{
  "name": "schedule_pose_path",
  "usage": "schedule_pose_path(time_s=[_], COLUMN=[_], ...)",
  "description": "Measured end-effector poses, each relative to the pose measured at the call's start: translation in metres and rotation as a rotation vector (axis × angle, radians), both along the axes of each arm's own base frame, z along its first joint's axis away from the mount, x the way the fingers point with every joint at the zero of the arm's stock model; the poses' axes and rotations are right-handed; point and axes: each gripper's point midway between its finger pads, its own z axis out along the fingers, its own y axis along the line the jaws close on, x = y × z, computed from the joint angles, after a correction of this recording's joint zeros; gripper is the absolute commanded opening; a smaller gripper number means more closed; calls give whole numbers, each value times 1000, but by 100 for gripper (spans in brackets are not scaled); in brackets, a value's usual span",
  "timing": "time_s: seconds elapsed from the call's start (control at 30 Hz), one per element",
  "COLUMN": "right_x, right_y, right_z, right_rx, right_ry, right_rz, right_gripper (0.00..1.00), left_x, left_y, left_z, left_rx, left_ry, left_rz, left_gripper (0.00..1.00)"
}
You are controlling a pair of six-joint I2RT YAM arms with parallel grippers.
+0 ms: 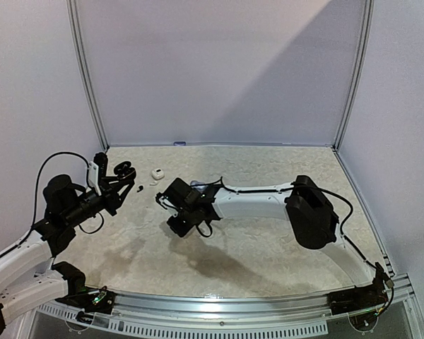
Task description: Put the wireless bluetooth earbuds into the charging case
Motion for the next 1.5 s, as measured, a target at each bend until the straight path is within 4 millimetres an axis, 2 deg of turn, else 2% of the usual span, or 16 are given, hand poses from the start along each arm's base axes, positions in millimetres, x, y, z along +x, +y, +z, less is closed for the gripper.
schedule_pose_path(time_s=[0.17,0.5,0.73,0.93,1.0,1.17,1.3,1.4,1.5], right_x=[-9,-35,-46,-52,-51,-41,-33,-26,-24], right_y=[-18,-68,-88,-90,-85,-66,-67,-67,-71], right_z=[-1,-1,0,5,19,57,77,78,59], right_rx=[-45,-155,-206,-217,-203,-106,-79,-84,-133], right_ry=[9,39,60,98,106,133,203,256,310], right_rz=[20,62,83,92,86,22,-76,-149,-207], right_gripper=[21,23,30,50,54,55,55,56,56], left_x=[0,-1,-2,-3,-3,-3,-4,-4,-5], left_y=[0,-1,-2,-3,-3,-3,-4,-5,-5], left_z=[0,0,0,0,0,0,0,0,0], left_rx=[0,-1,-2,-2,-2,-2,-3,-3,-4], left_ry=[0,0,0,1,1,1,1,0,1], left_rz=[0,-11,-21,-25,-25,-28,-34,-41,-44], left_gripper=[0,0,0,0,0,0,0,0,0])
